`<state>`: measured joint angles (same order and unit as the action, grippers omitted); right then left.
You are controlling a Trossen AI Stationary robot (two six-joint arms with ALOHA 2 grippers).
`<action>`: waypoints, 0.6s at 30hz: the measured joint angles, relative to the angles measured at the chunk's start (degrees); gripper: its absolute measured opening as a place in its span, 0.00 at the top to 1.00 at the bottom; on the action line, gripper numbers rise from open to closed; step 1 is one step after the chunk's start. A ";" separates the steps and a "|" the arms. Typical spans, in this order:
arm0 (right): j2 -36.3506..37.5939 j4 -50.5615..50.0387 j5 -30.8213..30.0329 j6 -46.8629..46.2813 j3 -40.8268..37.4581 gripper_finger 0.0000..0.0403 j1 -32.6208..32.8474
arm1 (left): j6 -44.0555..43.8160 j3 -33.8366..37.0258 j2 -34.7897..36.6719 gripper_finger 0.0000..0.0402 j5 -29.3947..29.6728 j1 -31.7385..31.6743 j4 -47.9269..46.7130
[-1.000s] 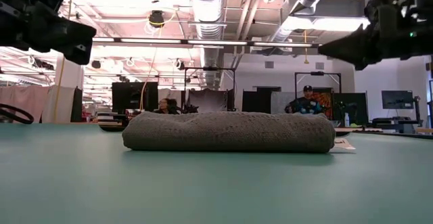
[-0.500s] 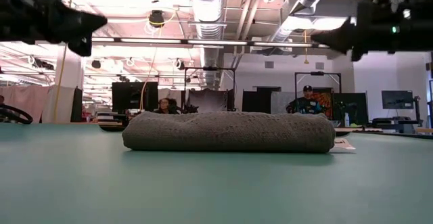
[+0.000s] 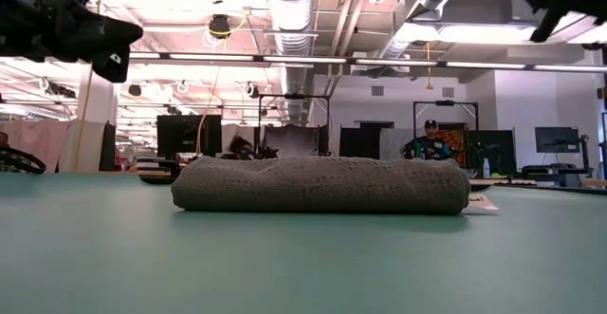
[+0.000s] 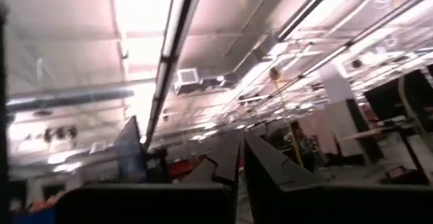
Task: Roll towel into tight, uniform cylinder
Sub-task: Return to Home Position
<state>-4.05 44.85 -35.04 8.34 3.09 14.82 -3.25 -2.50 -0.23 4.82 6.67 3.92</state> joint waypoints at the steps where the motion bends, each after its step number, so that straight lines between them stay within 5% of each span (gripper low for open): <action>1: 3.80 -6.37 -0.52 0.48 1.02 0.88 1.69 | 0.00 0.00 0.00 1.00 -0.02 -0.01 0.03; 9: 3.37 -45.61 -3.85 -4.48 8.46 0.88 13.78 | 0.37 -0.07 -0.07 1.00 -3.00 0.02 0.48; 18: 3.77 -50.68 -8.67 -3.88 2.15 0.88 17.30 | 10.16 -0.11 -0.09 1.00 -1.94 0.00 0.48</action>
<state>-0.28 -5.83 -43.71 4.47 5.24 32.12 6.91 -2.61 -0.32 2.87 6.68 4.40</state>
